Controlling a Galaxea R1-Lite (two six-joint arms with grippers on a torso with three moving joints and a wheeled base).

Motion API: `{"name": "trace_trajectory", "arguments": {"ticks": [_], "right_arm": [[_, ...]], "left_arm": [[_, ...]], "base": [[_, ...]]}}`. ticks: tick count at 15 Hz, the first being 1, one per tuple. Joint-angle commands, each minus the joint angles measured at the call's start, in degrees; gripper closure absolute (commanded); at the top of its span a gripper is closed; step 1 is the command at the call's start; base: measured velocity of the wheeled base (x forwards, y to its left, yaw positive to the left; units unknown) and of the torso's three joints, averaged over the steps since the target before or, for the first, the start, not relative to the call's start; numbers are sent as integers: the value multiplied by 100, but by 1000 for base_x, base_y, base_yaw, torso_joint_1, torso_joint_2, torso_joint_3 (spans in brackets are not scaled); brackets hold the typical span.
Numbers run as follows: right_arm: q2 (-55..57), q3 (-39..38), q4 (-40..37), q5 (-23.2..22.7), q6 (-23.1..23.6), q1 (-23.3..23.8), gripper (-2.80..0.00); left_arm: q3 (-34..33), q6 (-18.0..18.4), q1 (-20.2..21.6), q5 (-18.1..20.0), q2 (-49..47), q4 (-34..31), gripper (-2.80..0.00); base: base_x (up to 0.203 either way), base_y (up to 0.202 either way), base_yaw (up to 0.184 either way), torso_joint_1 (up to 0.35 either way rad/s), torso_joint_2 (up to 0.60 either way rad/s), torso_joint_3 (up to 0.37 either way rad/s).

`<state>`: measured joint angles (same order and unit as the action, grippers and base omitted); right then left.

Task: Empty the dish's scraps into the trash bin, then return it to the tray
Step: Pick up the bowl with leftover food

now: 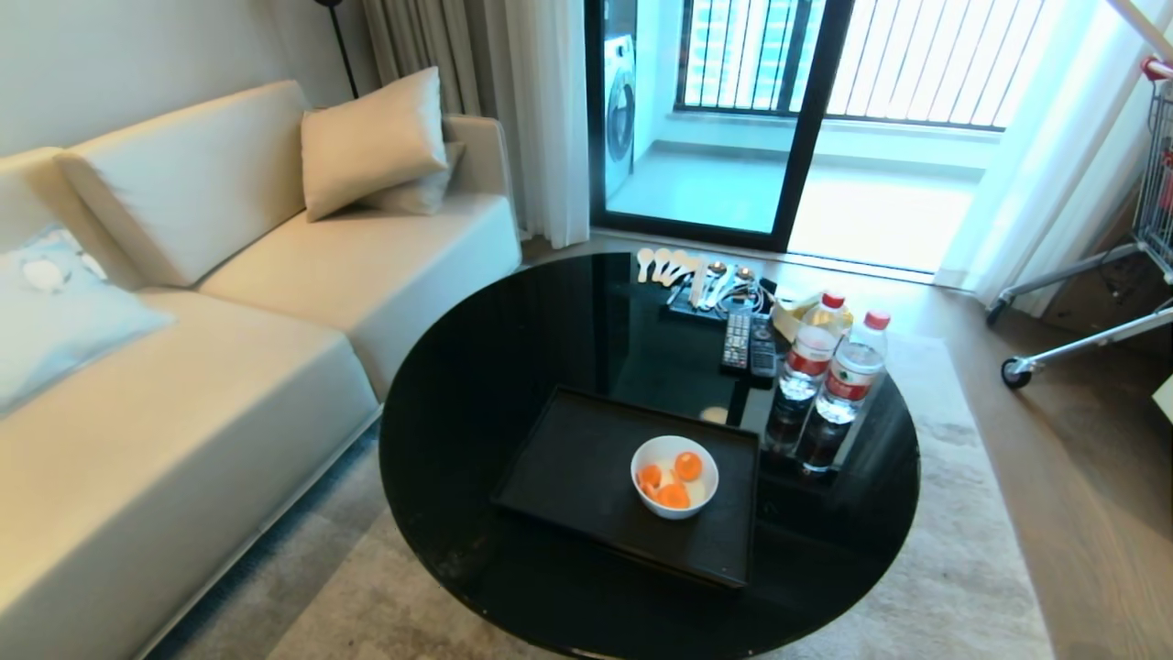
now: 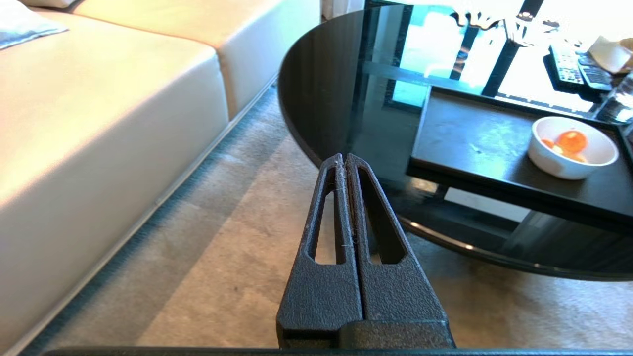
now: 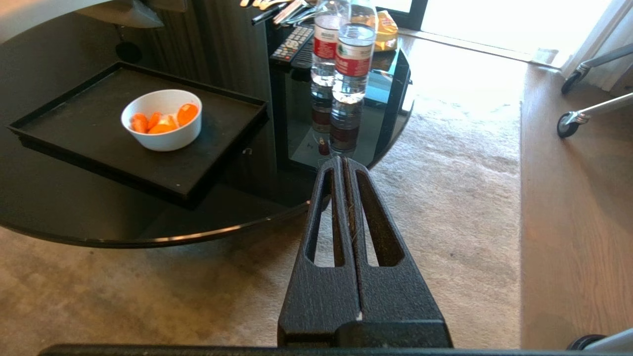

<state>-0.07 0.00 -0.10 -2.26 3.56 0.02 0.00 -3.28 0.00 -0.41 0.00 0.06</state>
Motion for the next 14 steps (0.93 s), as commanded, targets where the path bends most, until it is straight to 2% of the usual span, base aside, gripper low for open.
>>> {"name": "trace_trajectory", "arguments": {"ticks": [1,5,12,14], "right_arm": [[7,0,1,-3,4,-2,0],[7,0,1,-3,4,-2,0],[7,0,1,-3,-22,-2,0],[7,0,-13,-18,178,-1,0]], "left_arm": [[0,-6,0,-2,0,3,0],[0,-6,0,-2,0,3,0],[0,-6,0,-2,0,3,0],[0,-6,0,-2,0,3,0]], "base": [[0,186,-1,7,2,2],[0,153,-2,3,2,1],[0,0,0,0,0,0],[0,0,0,0,0,0]]}}
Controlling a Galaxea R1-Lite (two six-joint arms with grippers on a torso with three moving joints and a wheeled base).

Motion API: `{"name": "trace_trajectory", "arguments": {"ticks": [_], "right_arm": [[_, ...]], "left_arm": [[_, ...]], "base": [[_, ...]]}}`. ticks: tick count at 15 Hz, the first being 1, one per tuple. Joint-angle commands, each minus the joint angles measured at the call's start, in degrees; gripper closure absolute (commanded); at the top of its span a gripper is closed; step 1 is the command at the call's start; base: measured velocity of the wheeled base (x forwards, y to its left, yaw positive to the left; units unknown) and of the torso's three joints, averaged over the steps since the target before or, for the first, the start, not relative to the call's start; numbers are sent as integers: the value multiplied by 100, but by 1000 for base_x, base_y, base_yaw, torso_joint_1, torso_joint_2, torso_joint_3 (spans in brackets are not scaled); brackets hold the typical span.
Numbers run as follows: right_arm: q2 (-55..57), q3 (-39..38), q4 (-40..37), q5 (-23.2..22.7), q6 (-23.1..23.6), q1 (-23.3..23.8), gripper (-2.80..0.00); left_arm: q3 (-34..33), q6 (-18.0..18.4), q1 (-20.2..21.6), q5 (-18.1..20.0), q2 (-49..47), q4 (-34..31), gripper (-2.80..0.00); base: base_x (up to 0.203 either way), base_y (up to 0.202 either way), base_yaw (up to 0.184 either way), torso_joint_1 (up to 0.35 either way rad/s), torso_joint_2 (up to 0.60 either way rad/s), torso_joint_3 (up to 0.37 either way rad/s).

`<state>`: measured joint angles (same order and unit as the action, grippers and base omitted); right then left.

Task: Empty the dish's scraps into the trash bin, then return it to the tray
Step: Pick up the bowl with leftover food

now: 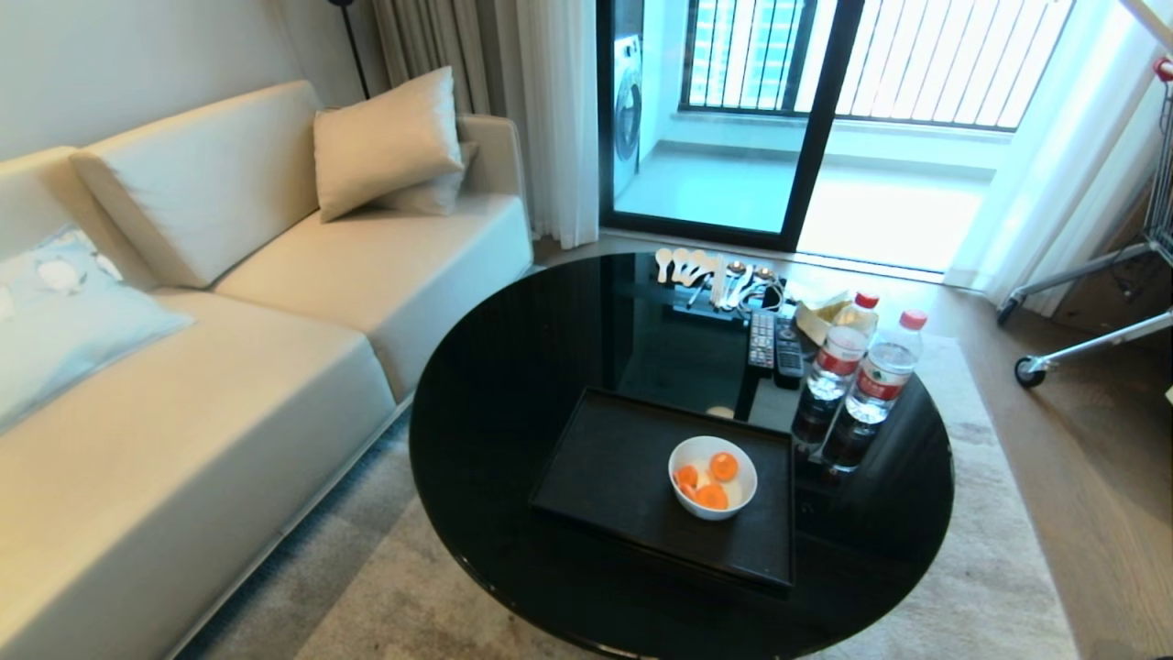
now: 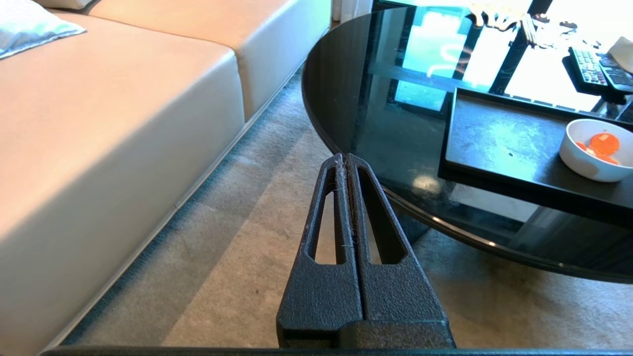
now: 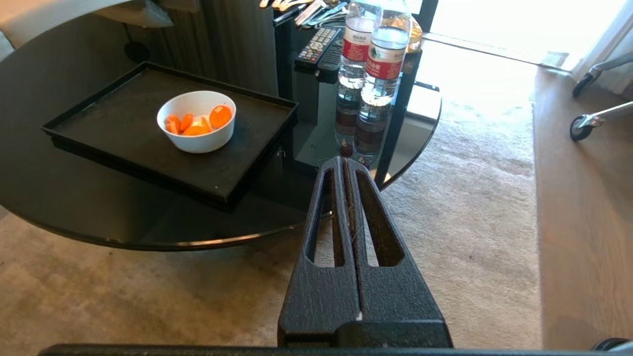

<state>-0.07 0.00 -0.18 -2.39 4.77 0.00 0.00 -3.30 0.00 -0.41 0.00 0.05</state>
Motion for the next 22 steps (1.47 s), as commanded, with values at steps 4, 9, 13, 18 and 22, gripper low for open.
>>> {"name": "trace_trajectory", "arguments": {"ticks": [4,9,13,18,22], "right_arm": [[7,122,2,-136,306,0,0],[1221,1341,-362,-1191,766,6,0],[3183,2235,-367,-1818,1600,6,0],[5822,3317,48,-1997,2147,-519,0],[7728,4412,305,-1140,903,-1943,0]], "left_arm": [[0,-4,0,-2,0,4,0],[0,-4,0,-2,0,4,0],[0,-4,0,-2,0,4,0],[0,-4,0,-2,0,4,0],[0,-4,0,-2,0,4,0]], "base": [[0,0,0,0,0,0],[0,0,0,0,0,0],[0,0,0,0,0,0],[0,0,0,0,0,0],[0,0,0,0,0,0]]}}
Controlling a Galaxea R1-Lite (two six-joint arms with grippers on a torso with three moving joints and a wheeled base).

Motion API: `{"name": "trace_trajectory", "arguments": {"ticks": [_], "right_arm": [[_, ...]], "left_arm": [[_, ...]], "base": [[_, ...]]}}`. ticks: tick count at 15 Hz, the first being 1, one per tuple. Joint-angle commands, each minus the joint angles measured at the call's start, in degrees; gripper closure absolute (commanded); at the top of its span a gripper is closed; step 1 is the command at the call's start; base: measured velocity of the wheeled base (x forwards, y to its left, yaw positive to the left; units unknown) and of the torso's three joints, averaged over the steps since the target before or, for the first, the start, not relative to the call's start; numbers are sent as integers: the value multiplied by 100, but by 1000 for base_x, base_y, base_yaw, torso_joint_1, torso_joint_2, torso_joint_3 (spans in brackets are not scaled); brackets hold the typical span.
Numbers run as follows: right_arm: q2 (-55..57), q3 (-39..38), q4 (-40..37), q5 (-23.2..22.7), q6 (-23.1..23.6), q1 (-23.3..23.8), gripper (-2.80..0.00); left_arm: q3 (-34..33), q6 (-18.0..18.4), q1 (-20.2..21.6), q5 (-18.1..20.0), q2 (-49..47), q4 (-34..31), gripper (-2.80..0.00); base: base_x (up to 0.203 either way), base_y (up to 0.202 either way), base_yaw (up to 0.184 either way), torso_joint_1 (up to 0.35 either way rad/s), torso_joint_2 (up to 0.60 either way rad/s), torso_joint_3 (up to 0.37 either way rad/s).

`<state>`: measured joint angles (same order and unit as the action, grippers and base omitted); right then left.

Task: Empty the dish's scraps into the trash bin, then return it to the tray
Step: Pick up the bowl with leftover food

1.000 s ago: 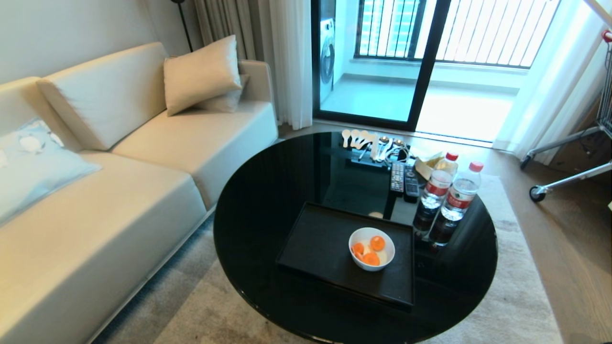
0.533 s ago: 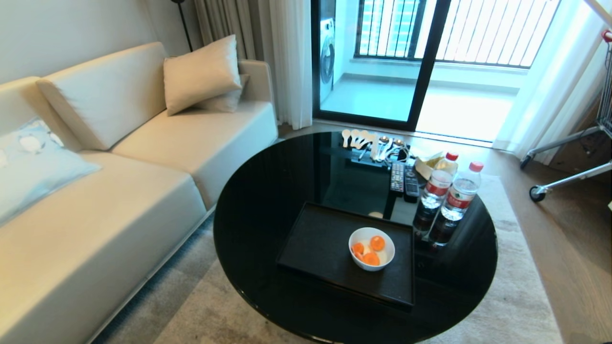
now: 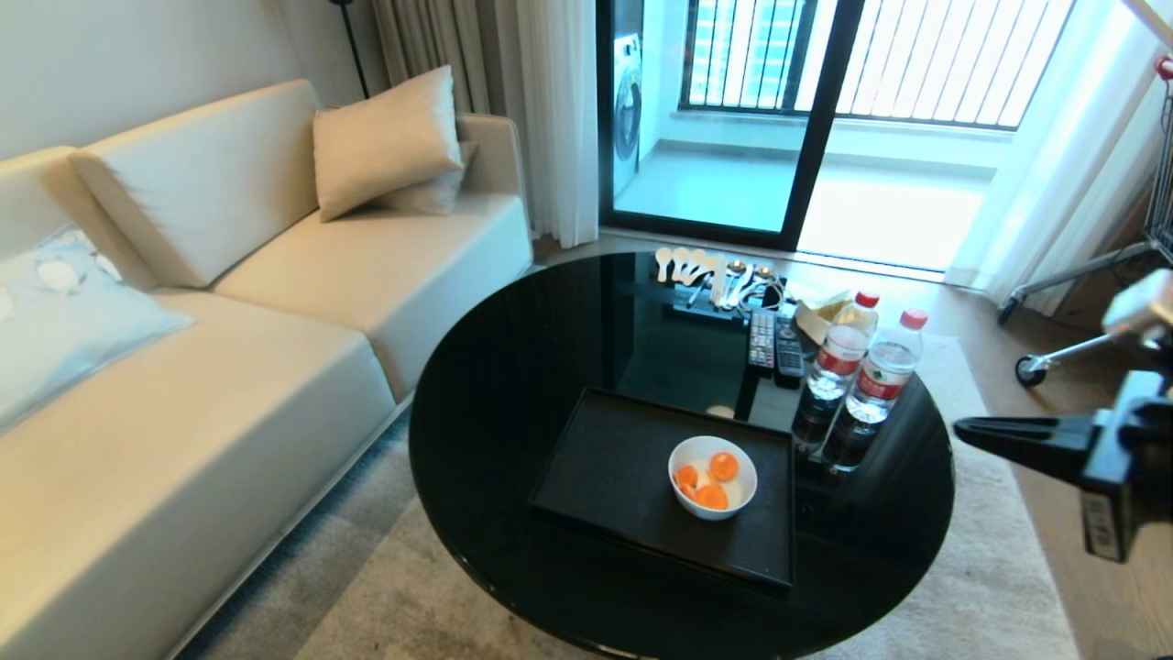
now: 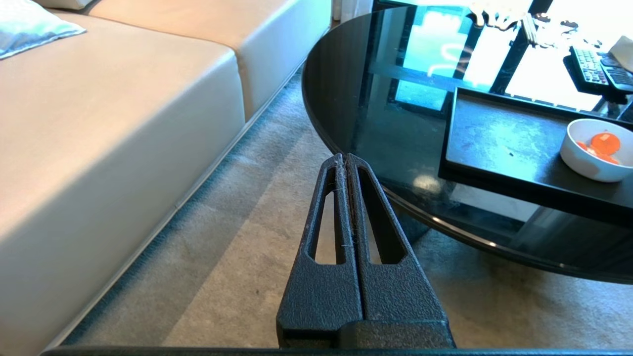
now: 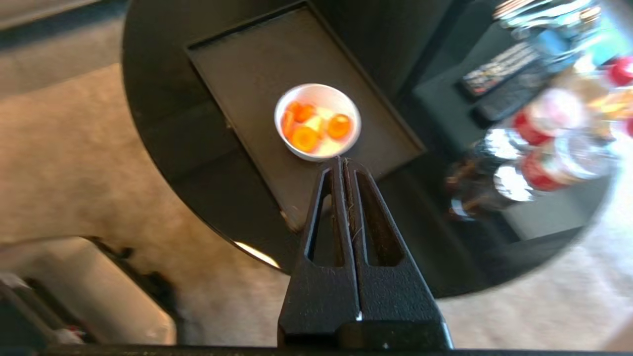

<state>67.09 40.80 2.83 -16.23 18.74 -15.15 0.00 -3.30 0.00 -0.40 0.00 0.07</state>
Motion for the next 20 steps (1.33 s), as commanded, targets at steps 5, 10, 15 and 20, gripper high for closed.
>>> {"name": "trace_trajectory", "arguments": {"ticks": [5,10,15,20], "right_arm": [[3009,2039,-603,1970,-3903,-1919,0],[4273,3109,-1705,2490,-4978,-1854,0],[4695,3347,-1951,2510,-5015,-1322,-280],[5191,3561,-1932,2513,-5012,-1196,-280]], "left_arm": [[0,-4,0,-3,0,1,0],[0,-4,0,-3,0,1,0],[0,-4,0,-3,0,1,0],[0,-4,0,-3,0,1,0]], "base": [[0,0,0,0,0,0],[0,0,0,0,0,0],[0,0,0,0,0,0],[0,0,0,0,0,0]]}}
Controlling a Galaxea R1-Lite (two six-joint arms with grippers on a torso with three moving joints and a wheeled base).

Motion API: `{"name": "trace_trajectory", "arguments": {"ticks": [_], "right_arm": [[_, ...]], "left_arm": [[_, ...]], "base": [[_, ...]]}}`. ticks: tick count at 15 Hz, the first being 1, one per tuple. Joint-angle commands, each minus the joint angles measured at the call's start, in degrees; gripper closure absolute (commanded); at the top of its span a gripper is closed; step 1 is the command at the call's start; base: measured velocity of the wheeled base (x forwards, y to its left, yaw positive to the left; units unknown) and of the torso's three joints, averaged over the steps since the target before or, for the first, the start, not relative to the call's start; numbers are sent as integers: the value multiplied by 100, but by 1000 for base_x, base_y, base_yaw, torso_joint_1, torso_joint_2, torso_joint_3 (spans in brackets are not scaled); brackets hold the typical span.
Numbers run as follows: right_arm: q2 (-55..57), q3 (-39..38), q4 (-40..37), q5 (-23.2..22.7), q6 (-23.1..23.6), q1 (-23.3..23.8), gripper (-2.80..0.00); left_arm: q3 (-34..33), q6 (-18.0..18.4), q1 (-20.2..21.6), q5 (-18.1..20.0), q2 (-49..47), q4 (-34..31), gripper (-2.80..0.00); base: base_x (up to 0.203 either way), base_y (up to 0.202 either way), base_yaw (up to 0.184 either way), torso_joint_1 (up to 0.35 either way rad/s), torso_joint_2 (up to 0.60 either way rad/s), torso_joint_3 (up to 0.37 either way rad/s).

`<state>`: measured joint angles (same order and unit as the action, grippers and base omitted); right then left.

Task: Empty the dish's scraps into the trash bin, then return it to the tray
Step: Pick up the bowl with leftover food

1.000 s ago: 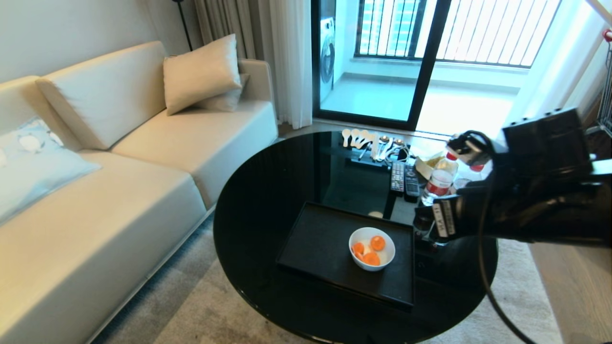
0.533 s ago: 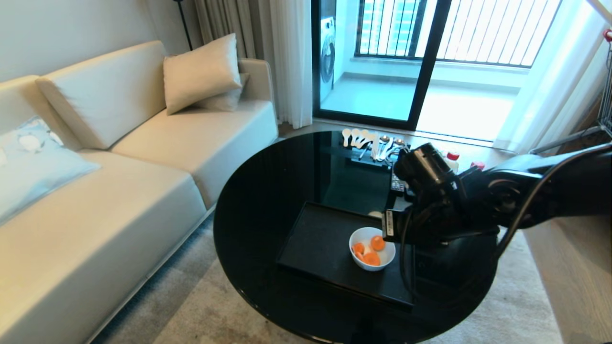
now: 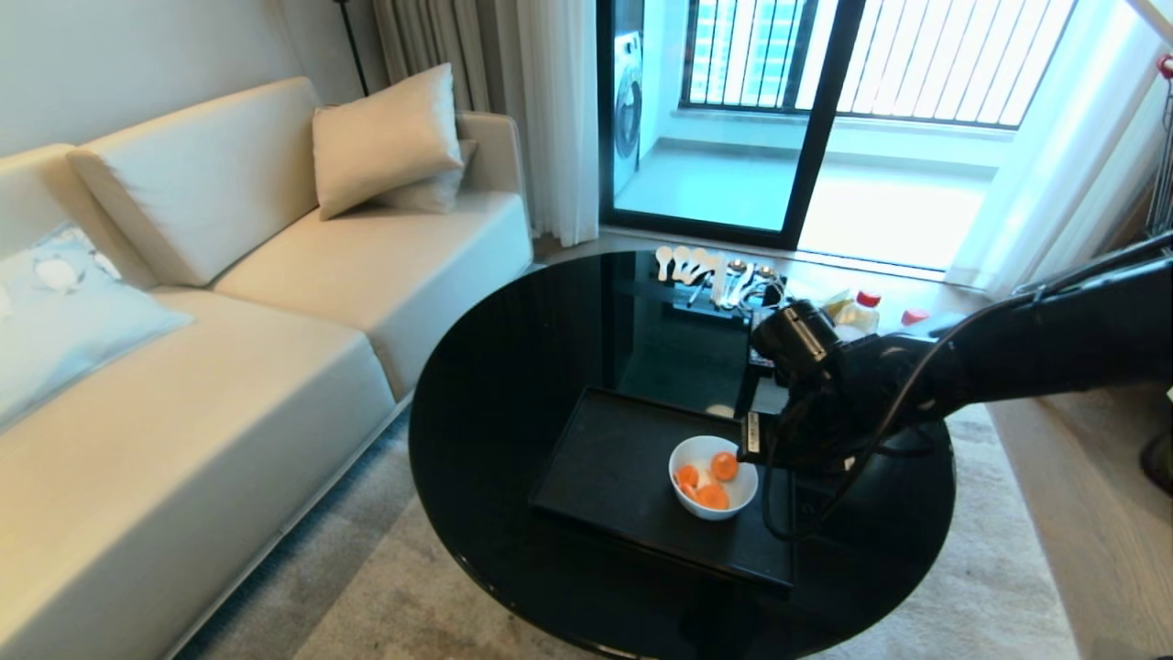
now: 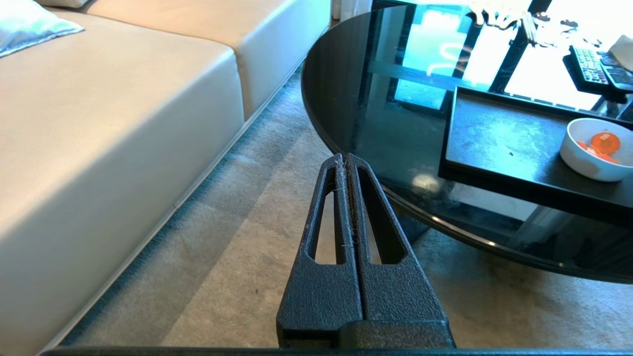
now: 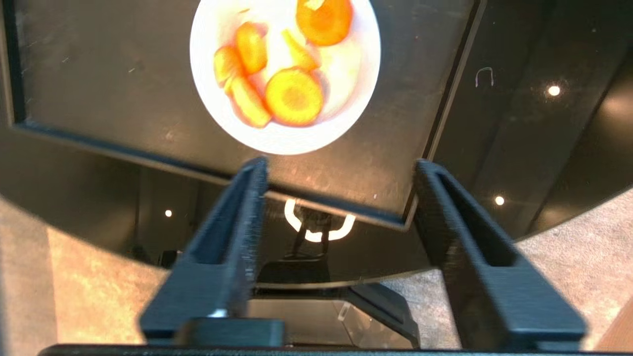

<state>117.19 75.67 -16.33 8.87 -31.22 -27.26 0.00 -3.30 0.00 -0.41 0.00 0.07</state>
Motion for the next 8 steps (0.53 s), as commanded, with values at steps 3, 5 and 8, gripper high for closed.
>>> {"name": "trace_trajectory", "arguments": {"ticks": [3,5,8], "right_arm": [[490,309,-34,17,-15,108,-280],[586,308,-94,28,37,169,-280],[808,313,-107,94,44,169,-280]], "left_arm": [[0,-4,0,-2,0,1,0],[0,-4,0,-2,0,1,0],[0,-4,0,-2,0,1,0]], "base": [[0,0,0,0,0,0],[0,0,0,0,0,0],[0,0,0,0,0,0]]}}
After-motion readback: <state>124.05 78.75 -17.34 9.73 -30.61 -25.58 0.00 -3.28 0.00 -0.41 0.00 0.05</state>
